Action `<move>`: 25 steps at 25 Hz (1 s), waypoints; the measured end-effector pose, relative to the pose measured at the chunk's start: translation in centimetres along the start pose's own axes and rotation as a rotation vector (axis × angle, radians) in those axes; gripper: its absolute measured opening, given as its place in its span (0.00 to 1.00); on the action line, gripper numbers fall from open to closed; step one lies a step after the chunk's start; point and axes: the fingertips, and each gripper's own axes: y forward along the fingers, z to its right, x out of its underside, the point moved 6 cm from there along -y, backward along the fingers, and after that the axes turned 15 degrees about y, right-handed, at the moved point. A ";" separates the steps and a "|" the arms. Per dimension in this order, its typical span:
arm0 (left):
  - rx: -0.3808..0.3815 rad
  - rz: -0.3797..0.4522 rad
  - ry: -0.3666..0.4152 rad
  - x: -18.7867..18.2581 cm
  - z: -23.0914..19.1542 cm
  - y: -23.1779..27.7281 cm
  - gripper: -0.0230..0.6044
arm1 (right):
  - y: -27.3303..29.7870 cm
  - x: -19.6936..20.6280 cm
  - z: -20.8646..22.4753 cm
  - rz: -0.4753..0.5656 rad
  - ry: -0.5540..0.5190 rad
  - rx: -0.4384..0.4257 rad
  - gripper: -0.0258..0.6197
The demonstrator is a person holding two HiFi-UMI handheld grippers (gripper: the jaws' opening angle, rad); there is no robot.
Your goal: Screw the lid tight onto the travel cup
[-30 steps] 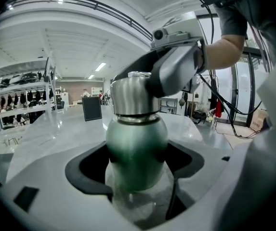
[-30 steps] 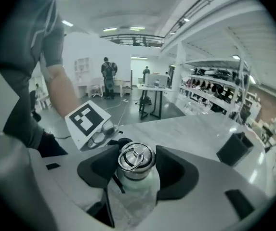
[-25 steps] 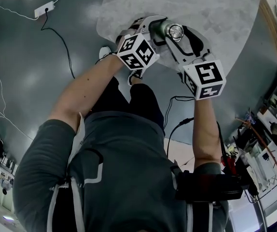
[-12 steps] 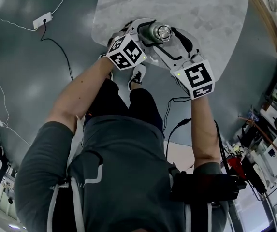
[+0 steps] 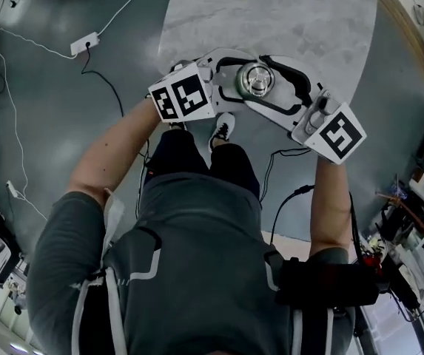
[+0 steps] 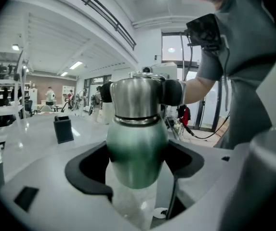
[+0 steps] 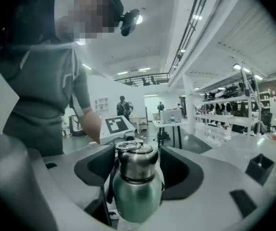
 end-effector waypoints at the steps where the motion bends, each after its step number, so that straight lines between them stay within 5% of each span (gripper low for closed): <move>1: 0.020 0.006 0.015 -1.4 0.3 -0.9 0.62 | -0.1 -0.9 -1.0 0.002 -0.021 -0.021 0.51; 7: 0.001 0.012 0.015 -8.0 0.3 -4.7 0.62 | -2.1 -6.9 -4.5 0.215 0.015 0.019 0.46; 12: -0.152 -0.107 -0.075 -10.0 -0.2 -6.0 0.62 | -2.4 -9.2 -5.2 0.302 0.236 0.292 0.46; 16: -0.152 -0.098 -0.129 -11.4 -0.6 -6.6 0.62 | -2.4 -10.7 -5.8 0.362 0.317 0.397 0.46; 19: -0.090 -0.053 -0.153 -12.5 -0.6 -7.3 0.62 | -2.9 -11.8 -6.2 0.345 0.295 0.282 0.46; 25: 0.050 0.074 -0.271 -14.2 -0.4 -8.6 0.62 | -4.8 -13.3 -6.1 0.331 0.331 -0.172 0.51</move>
